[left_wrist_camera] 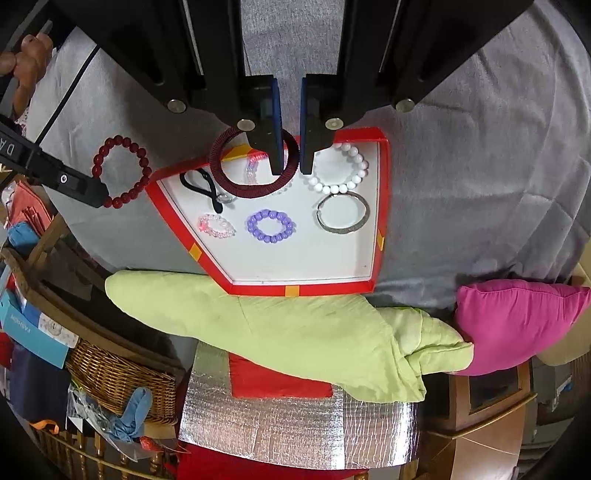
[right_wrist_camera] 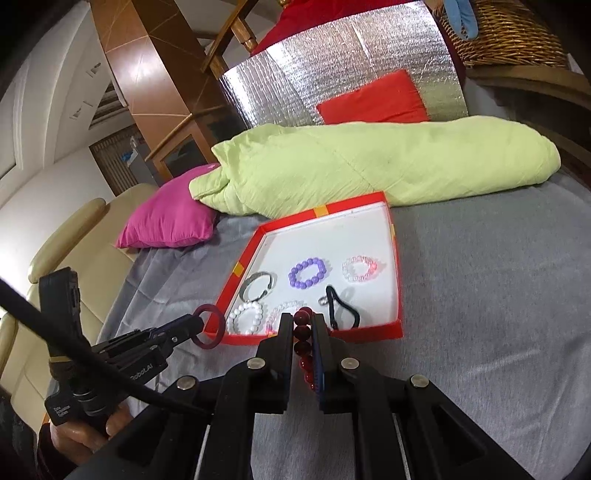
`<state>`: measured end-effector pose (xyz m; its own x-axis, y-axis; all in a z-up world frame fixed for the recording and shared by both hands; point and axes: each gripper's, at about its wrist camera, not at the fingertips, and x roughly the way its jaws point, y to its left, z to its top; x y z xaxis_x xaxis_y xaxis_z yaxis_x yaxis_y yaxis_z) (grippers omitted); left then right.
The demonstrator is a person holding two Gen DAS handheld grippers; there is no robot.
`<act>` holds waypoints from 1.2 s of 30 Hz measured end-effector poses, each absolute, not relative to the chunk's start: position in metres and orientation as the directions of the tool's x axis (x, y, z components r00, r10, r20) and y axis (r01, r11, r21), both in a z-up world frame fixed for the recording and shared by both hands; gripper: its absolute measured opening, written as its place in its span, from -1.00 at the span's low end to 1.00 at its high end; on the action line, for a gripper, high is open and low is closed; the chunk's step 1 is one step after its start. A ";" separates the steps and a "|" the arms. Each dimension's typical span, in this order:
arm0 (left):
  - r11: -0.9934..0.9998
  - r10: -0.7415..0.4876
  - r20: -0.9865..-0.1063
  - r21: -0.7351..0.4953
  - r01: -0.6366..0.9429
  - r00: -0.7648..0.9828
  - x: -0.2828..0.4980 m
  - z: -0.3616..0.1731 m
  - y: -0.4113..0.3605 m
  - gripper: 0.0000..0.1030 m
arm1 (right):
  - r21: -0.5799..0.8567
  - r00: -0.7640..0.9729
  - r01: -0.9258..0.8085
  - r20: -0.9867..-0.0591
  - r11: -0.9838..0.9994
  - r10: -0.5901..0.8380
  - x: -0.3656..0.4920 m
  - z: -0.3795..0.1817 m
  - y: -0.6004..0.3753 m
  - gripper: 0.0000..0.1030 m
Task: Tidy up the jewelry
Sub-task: 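Carry the dark red bangle over the tray with the left tool while the right tool carries the red bracelet, then open the left tool over the tray while the right tool releases the red bracelet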
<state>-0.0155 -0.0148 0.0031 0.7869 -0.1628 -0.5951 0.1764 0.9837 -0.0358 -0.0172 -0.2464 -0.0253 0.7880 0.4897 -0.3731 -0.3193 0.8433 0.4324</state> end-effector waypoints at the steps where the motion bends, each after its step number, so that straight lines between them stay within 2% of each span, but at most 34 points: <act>1: 0.984 -0.164 -0.594 -0.038 0.176 0.788 -0.014 0.004 -0.014 -0.83 | 0.437 0.790 -0.318 -0.368 0.841 0.490 -0.015 -0.024 -0.247 -0.80; 10: 0.986 -0.147 -0.567 -0.017 0.166 0.810 0.009 0.010 -0.006 -0.83 | 0.483 0.795 -0.308 -0.341 0.819 0.501 0.024 -0.013 -0.251 -0.80; 17: 0.989 -0.129 -0.568 -0.019 0.143 0.813 0.044 0.010 0.001 -0.83 | 0.505 0.783 -0.293 -0.360 0.812 0.507 0.077 -0.009 -0.235 -0.80; 27: 0.993 -0.083 -0.619 0.011 0.114 0.781 0.119 0.006 0.003 -0.83 | 0.560 0.763 -0.281 -0.362 0.780 0.535 0.159 -0.005 -0.218 -0.80; 36: 0.994 -0.056 -0.674 0.032 0.105 0.737 0.168 -0.010 -0.004 -0.83 | 0.653 0.730 -0.241 -0.366 0.718 0.577 0.209 -0.026 -0.212 -0.79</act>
<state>0.1685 -0.0043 -0.0105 0.7368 -0.0563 -0.6738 0.1050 0.9940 0.0316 0.2091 -0.2124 -0.0262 0.7300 0.5773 -0.3659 -0.2407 0.7182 0.6528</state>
